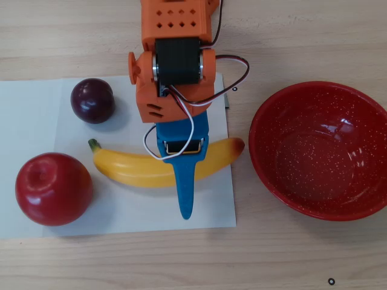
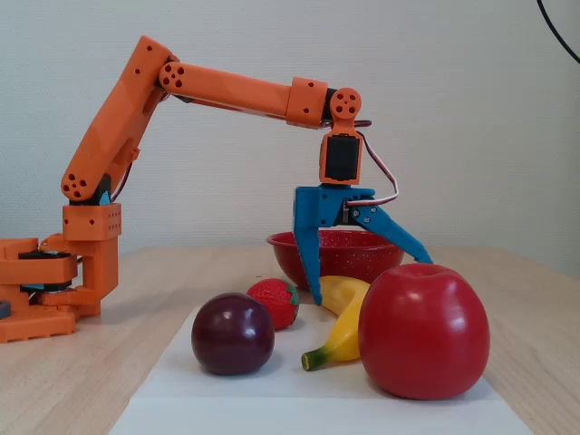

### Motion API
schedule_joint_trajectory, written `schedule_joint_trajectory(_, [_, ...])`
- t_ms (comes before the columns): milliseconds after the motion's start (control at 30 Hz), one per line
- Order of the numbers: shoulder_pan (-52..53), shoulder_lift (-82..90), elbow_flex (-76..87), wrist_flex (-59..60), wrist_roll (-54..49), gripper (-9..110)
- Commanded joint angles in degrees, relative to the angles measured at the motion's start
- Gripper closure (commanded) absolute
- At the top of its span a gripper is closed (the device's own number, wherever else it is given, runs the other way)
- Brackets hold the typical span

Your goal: Grasp the banana and put it in the red bowl

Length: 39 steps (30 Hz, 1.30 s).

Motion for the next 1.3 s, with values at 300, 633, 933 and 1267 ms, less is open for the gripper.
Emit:
schedule_joint_trajectory(300, [-2.81, -0.18, -8.79, -2.37, 0.88, 37])
schedule_joint_trajectory(633, [-3.16, -0.97, -8.79, -2.81, 0.44, 47])
schedule_joint_trajectory(933, [-3.25, -0.44, -8.70, -2.46, 1.41, 88])
schedule_joint_trajectory(1267, [-3.08, 2.29, -14.41, 3.78, 1.32, 101])
